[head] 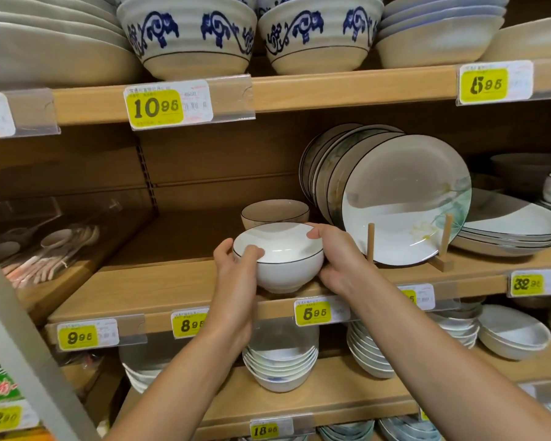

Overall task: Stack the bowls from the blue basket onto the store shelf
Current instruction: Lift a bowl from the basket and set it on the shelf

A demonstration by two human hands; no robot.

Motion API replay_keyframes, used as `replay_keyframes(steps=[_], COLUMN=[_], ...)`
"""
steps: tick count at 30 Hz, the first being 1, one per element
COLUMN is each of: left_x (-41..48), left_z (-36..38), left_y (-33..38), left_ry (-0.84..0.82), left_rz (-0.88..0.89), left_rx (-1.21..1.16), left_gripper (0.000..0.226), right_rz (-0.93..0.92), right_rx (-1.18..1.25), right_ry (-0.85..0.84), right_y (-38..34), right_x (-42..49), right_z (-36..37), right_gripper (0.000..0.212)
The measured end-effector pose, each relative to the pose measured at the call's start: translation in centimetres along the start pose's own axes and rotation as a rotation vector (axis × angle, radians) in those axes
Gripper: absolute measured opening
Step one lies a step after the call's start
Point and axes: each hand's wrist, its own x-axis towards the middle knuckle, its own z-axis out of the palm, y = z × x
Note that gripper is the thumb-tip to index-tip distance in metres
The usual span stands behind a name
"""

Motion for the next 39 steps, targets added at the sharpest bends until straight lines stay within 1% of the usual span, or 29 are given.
replay_keyframes(steps=[2, 3, 6, 9, 13, 15, 17, 20, 22, 23, 24, 25, 27, 28, 29, 33, 37, 39], left_x=[-0.7, -0.6, 0.3, 1.0, 1.8, 2.1, 2.2, 2.5, 2.3, 2.0, 1.5, 0.7, -0.9, -1.5, -1.6, -1.0, -0.9, -0.6], left_z=[0.7, 0.8, 0.2, -0.7, -0.8, -0.8, -0.9, -1.0, -1.1, -1.1, -1.1, -0.9, -0.2, 0.2, 0.4, 0.8, 0.6, 0.5], left_y=[-0.3, -0.4, 0.1, 0.4, 0.5, 0.5, 0.7, 1.3, 1.4, 1.1, 0.6, 0.1, -0.6, -0.7, -0.8, -0.4, -0.4, -0.3], left_ry=[0.003, 0.017, 0.031, -0.025, -0.024, -0.031, -0.046, -0.067, -0.011, 0.041, 0.081, 0.091, 0.030, -0.002, -0.009, -0.004, -0.013, -0.010], left_rz=[0.007, 0.005, -0.022, -0.050, -0.060, -0.063, -0.070, -0.104, -0.099, -0.076, -0.051, -0.032, -0.014, -0.011, -0.009, 0.001, 0.011, 0.020], left_rx=[-0.026, -0.035, -0.043, -0.062, -0.107, -0.112, -0.110, -0.109, -0.097, -0.094, -0.096, -0.096, -0.070, -0.052, -0.043, -0.055, -0.031, -0.025], left_gripper=[0.069, 0.069, 0.060, 0.057, 0.056, 0.054, 0.049, 0.037, 0.026, 0.028, 0.037, 0.050, 0.073, 0.078, 0.078, 0.057, 0.047, 0.036], right_rz=[-0.003, 0.001, 0.012, 0.005, 0.027, 0.042, 0.029, -0.022, -0.045, -0.039, -0.023, -0.004, 0.019, 0.017, 0.011, -0.025, -0.012, -0.011], right_rx=[0.020, 0.022, 0.007, 0.009, -0.022, 0.012, 0.037, -0.040, -0.072, -0.062, -0.041, -0.019, 0.022, 0.036, 0.043, 0.026, 0.010, -0.004], right_ry=[-0.009, -0.019, -0.065, -0.089, -0.134, -0.156, -0.167, -0.156, -0.129, -0.117, -0.114, -0.125, -0.150, -0.152, -0.148, -0.119, -0.134, -0.130], right_y=[0.4, 0.7, 1.2, 0.6, 0.1, 0.5, 1.0, 1.4, 1.2, 1.0, 0.7, 0.5, 0.6, 0.7, 0.8, 0.9, 0.8, 0.8], right_x=[-0.2, -0.3, -0.7, -0.6, -0.2, -0.2, -0.2, -0.2, 0.0, 0.1, 0.2, 0.2, 0.5, 0.5, 0.5, 0.4, 0.0, -0.2], right_z=[0.0, -0.1, -0.7, -1.3, -1.2, -1.2, -1.4, -1.5, -1.4, -1.3, -1.3, -1.3, -1.2, -1.2, -1.2, -1.2, -1.3, -1.3], right_gripper=[0.038, 0.036, 0.030, 0.026, 0.034, 0.036, 0.035, 0.035, 0.031, 0.027, 0.025, 0.027, 0.038, 0.041, 0.041, 0.035, 0.037, 0.037])
